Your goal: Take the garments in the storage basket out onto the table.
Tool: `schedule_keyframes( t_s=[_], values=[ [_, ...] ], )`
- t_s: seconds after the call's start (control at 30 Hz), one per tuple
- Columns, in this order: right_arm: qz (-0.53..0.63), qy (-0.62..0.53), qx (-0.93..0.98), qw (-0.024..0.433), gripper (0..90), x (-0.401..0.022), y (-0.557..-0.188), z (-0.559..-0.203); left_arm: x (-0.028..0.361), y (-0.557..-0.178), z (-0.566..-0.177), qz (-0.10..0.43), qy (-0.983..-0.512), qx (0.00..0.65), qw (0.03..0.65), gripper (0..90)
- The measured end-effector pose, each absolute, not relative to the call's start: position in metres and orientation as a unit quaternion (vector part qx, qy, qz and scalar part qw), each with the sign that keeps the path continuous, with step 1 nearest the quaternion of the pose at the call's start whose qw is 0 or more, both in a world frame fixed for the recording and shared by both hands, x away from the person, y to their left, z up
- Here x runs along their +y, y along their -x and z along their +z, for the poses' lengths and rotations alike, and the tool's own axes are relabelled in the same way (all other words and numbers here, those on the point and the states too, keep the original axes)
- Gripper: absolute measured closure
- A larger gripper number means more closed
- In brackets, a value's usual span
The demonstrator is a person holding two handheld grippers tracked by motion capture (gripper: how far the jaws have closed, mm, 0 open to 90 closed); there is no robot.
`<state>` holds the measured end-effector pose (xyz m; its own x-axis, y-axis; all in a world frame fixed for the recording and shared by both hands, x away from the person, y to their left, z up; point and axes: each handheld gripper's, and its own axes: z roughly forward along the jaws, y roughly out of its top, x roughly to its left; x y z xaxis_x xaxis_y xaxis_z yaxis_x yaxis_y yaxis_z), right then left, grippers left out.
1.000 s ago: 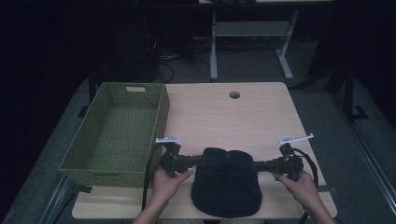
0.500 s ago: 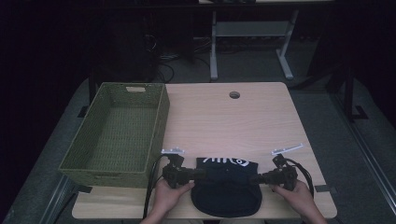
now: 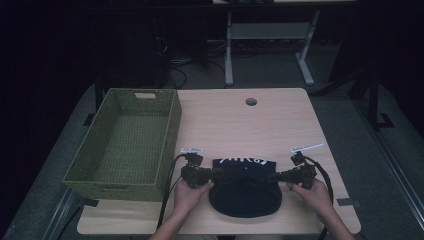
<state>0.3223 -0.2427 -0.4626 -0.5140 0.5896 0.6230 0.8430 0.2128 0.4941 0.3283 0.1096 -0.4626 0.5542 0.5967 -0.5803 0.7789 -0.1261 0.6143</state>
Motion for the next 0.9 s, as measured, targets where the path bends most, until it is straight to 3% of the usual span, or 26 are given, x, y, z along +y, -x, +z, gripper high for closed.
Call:
schedule_keyframes(
  t_s=[0.33,0.63,0.9],
  values=[
    [-0.455,0.469,-0.747,0.12,78.2,-0.252,-0.338,-0.431,0.109,-0.345,-0.43,-0.076,-0.724,0.455,0.514,82.3],
    [-0.488,0.426,-0.756,0.092,77.8,-0.252,-0.315,-0.396,0.12,-0.328,-0.405,-0.069,-0.72,0.424,0.545,82.3],
    [-0.476,0.417,-0.765,0.117,76.1,-0.247,-0.285,-0.421,0.128,-0.3,-0.432,-0.097,-0.737,0.421,0.52,82.1]
  ],
)
